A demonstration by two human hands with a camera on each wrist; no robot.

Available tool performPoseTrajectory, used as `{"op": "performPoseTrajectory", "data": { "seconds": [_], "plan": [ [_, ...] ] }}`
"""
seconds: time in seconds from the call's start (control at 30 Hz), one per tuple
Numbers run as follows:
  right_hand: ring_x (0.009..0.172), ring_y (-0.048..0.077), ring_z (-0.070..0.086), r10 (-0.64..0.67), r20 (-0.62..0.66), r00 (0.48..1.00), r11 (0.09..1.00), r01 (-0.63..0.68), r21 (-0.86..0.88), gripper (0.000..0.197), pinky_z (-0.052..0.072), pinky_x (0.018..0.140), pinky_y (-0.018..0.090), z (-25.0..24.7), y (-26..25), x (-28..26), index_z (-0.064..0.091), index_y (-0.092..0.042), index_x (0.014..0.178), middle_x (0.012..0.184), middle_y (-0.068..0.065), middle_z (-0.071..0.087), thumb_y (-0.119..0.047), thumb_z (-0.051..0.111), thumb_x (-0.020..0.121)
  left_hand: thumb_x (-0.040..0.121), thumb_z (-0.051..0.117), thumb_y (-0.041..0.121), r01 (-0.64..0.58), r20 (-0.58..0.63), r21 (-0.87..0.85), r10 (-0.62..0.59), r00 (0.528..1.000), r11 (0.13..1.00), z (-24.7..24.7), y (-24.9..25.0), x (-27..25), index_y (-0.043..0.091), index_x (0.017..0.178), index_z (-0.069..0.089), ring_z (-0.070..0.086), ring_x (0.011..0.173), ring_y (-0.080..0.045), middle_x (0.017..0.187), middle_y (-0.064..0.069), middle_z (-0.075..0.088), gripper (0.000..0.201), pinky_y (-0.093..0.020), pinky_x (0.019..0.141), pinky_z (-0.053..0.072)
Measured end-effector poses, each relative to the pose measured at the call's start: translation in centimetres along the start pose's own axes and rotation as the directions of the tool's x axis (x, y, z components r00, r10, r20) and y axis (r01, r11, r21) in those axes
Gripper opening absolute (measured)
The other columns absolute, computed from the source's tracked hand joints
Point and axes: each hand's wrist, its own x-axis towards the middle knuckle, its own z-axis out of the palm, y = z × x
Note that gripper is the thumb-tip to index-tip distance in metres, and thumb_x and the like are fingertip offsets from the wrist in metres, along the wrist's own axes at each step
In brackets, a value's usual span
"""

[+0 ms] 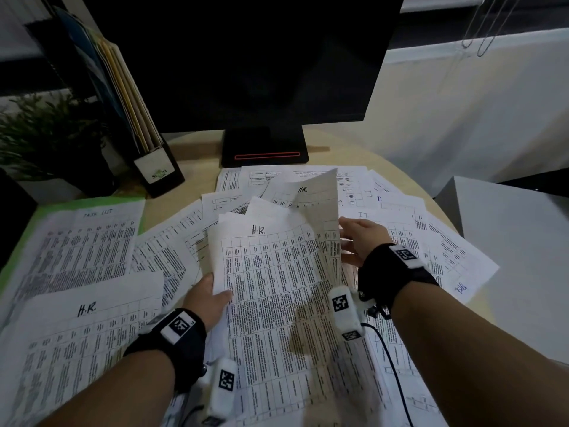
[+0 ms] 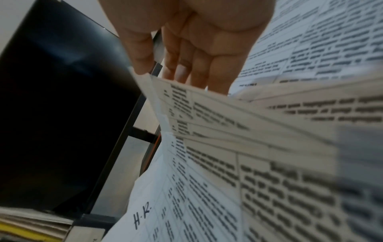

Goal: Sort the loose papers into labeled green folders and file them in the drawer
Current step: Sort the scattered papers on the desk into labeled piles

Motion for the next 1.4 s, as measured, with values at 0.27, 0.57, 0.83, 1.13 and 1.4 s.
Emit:
{"op": "performPoseTrajectory", "data": {
  "seconds": [0.27, 0.57, 0.83, 1.13, 1.4],
  "plan": [
    [0.076, 0.026, 0.069, -0.007, -0.041, 0.999, 1.000, 0.007, 0.011, 0.015, 0.059, 0.067, 0.041, 0.7, -0.2, 0.4, 0.064, -0.007, 0.092, 0.081, 0.008, 0.070, -0.020, 0.057, 0.093, 0.095, 0.054, 0.011, 0.005, 0.016, -0.028, -0.005, 1.000, 1.000, -0.1, -0.2, 0.2, 0.008, 0.126, 0.053, 0.054, 0.100, -0.018, 0.124, -0.007, 0.061, 0.031, -0.026, 0.089, 0.041],
    [0.080, 0.026, 0.071, -0.037, -0.051, 0.998, 0.982, 0.026, -0.187, 0.009, 0.060, 0.070, 0.040, 2.1, -0.7, 0.8, 0.062, -0.005, 0.076, 0.087, 0.011, 0.071, -0.005, 0.069, 0.082, 0.095, 0.054, 0.012, 0.013, 0.013, -0.031, -0.013, 1.000, 0.999, -0.1, -0.1, 0.2, 0.009, 0.129, 0.051, 0.053, 0.104, -0.017, 0.129, -0.006, 0.058, 0.034, -0.025, 0.091, 0.038],
    [0.088, 0.028, 0.069, -0.137, -0.023, 0.990, 0.988, 0.135, -0.075, 0.025, 0.059, 0.069, 0.048, 0.5, -2.0, -0.4, 0.050, -0.010, 0.071, 0.094, 0.013, 0.069, -0.019, 0.070, 0.082, 0.095, 0.054, 0.012, 0.008, -0.010, -0.016, -0.008, 1.000, 1.000, -0.1, 0.0, 0.1, 0.008, 0.125, 0.054, 0.052, 0.096, -0.016, 0.119, -0.005, 0.061, 0.030, -0.023, 0.084, 0.038],
    [0.074, 0.016, 0.065, -0.480, -0.239, 0.844, 0.863, 0.404, -0.304, 0.025, 0.056, 0.073, 0.036, -1.2, -6.4, -1.5, 0.050, -0.014, 0.073, 0.074, 0.000, 0.064, -0.025, 0.067, 0.087, 0.095, 0.056, 0.016, 0.015, 0.035, 0.021, -0.016, 0.999, 1.000, -0.2, -0.3, 0.6, 0.008, 0.124, 0.053, 0.056, 0.109, -0.023, 0.126, -0.009, 0.060, 0.031, -0.030, 0.095, 0.043],
    [0.097, 0.030, 0.063, -0.137, -0.152, 0.979, 0.864, 0.043, -0.502, 0.063, 0.055, 0.084, 0.045, -2.6, -1.5, 0.1, 0.046, -0.016, 0.124, 0.113, 0.010, 0.060, -0.021, 0.077, 0.069, 0.092, 0.059, 0.014, 0.051, 0.011, -0.022, -0.051, 0.999, 0.998, 0.2, 0.1, 0.2, 0.004, 0.125, 0.052, 0.055, 0.107, -0.025, 0.127, -0.013, 0.059, 0.035, -0.031, 0.093, 0.043]
  ]
}}
